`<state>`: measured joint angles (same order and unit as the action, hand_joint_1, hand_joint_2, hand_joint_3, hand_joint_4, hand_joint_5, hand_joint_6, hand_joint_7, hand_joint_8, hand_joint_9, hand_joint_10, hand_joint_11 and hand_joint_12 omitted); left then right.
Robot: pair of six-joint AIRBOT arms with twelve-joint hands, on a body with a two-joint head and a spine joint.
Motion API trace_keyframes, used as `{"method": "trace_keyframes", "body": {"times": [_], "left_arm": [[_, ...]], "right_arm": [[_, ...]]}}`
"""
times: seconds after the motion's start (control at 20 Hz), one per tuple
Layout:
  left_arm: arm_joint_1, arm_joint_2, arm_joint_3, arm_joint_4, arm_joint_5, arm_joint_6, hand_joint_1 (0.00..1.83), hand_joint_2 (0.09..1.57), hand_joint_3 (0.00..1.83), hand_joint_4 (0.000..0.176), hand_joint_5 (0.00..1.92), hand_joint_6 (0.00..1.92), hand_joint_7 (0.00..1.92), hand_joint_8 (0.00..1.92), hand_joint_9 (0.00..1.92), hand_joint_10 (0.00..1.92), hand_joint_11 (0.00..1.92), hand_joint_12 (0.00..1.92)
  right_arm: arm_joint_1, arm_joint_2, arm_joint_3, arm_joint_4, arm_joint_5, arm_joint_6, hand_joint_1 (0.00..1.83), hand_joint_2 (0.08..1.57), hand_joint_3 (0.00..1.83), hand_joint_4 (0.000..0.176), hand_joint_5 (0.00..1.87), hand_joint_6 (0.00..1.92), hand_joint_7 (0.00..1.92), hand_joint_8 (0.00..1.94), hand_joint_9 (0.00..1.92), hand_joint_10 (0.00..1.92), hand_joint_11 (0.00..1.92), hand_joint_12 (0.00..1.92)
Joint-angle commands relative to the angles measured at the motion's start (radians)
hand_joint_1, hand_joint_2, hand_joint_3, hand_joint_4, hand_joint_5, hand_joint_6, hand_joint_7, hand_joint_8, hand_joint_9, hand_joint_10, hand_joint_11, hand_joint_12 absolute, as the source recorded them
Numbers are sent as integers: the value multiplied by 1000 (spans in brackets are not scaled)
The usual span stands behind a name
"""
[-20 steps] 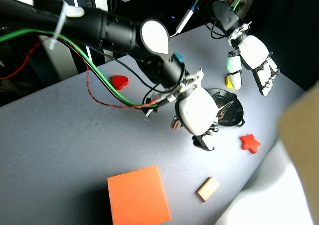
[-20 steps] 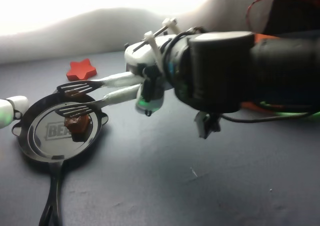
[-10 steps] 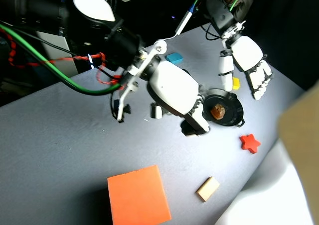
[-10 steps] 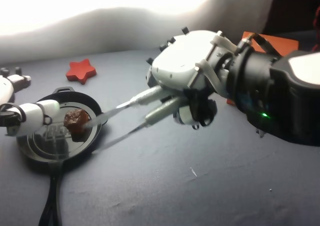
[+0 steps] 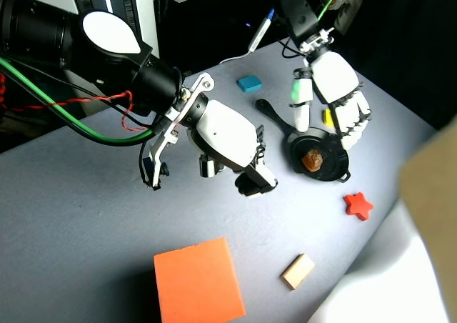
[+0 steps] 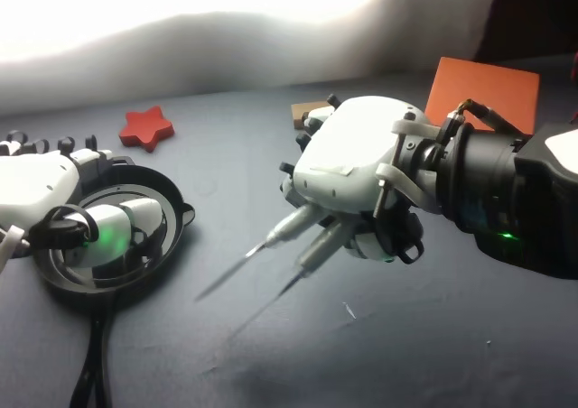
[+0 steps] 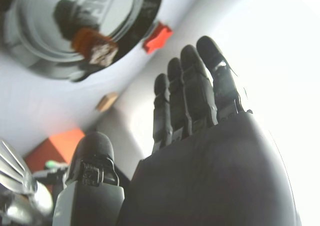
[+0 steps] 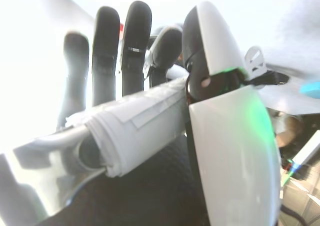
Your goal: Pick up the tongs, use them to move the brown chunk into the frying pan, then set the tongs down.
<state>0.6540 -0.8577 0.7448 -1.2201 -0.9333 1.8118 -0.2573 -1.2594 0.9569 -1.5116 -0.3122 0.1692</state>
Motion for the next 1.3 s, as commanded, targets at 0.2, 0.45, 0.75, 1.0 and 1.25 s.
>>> {"method": "trace_keyframes", "body": {"times": [0.2,0.45,0.75,1.0,1.25], "left_arm": [[-11,1,-2,54,-91,6,10,1296,2,12,258,1,298,3,302,5,0,802],[-4,-1,-2,54,-92,7,12,1298,1,18,243,3,282,1,288,1,0,778],[-1,-2,4,54,-92,7,2,1290,0,20,242,2,281,2,279,1,0,758],[-1,-2,5,54,-92,6,28,1291,0,15,250,0,296,1,299,2,0,785],[-2,-2,5,54,-92,5,36,1300,3,15,259,3,285,1,291,1,0,754]], "right_arm": [[-36,3,13,-33,15,-97,1003,1189,0,0,517,870,686,725,449,1071,107,1775],[-88,-6,36,-214,26,-1,821,1195,0,0,348,841,535,633,321,998,0,1698],[-113,-28,73,-281,11,71,701,1118,0,0,163,638,404,295,170,747,0,1421],[-135,-29,71,-287,-13,71,556,1040,0,0,0,40,113,7,9,229,0,661],[-145,43,-6,-287,-38,98,512,962,0,0,0,0,0,0,0,0,0,0]]}}
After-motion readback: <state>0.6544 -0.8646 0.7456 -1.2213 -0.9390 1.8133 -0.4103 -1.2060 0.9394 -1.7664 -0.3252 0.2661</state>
